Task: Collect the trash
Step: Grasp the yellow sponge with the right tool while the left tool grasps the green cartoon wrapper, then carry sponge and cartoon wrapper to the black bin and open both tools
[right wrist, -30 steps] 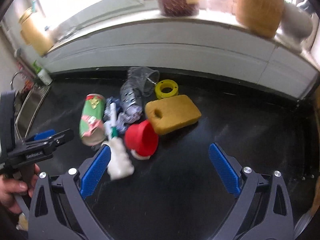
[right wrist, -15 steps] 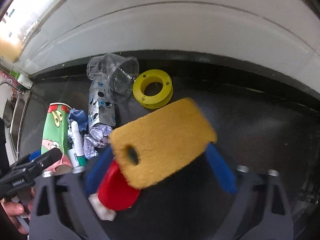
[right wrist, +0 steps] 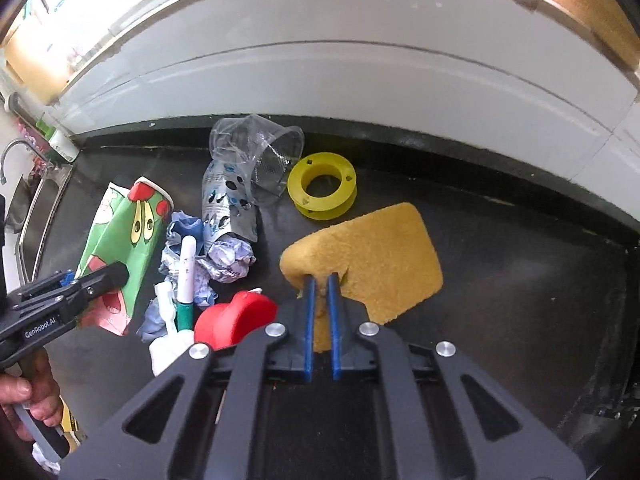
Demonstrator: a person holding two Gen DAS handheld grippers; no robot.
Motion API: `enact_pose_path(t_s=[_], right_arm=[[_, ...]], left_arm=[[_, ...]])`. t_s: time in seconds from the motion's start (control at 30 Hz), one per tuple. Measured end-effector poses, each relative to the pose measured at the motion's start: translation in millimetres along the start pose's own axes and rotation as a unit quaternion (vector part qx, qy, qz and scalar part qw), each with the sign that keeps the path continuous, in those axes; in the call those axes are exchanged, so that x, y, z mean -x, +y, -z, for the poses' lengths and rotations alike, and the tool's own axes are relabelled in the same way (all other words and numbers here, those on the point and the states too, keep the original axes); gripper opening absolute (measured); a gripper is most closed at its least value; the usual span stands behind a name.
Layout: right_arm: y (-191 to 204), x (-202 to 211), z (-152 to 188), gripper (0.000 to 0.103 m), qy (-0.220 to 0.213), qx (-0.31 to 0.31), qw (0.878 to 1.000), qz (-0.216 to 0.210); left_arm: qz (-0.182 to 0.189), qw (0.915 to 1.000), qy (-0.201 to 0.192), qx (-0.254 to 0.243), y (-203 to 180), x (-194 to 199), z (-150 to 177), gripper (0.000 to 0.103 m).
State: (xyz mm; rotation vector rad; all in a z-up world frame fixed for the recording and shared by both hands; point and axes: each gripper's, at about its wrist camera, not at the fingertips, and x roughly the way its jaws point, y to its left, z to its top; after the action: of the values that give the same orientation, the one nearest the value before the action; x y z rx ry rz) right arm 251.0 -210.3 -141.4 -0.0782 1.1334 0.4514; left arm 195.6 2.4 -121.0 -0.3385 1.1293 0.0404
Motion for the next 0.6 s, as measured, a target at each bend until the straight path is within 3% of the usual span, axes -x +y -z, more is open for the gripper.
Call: enact_pose_path(t_s=[0.33, 0.6], right_arm=[[6, 51, 16, 0.007, -0.039, 0.020, 0.999, 0.000], [43, 102, 53, 0.007, -0.070, 0.056, 0.996, -0.005]], left_arm=[[-0.031, 0.9984, -0.037, -0.031, -9, 47, 14, 0.037], [-0.055, 0.9959, -0.062, -0.037, 1, 102, 69, 0.037]])
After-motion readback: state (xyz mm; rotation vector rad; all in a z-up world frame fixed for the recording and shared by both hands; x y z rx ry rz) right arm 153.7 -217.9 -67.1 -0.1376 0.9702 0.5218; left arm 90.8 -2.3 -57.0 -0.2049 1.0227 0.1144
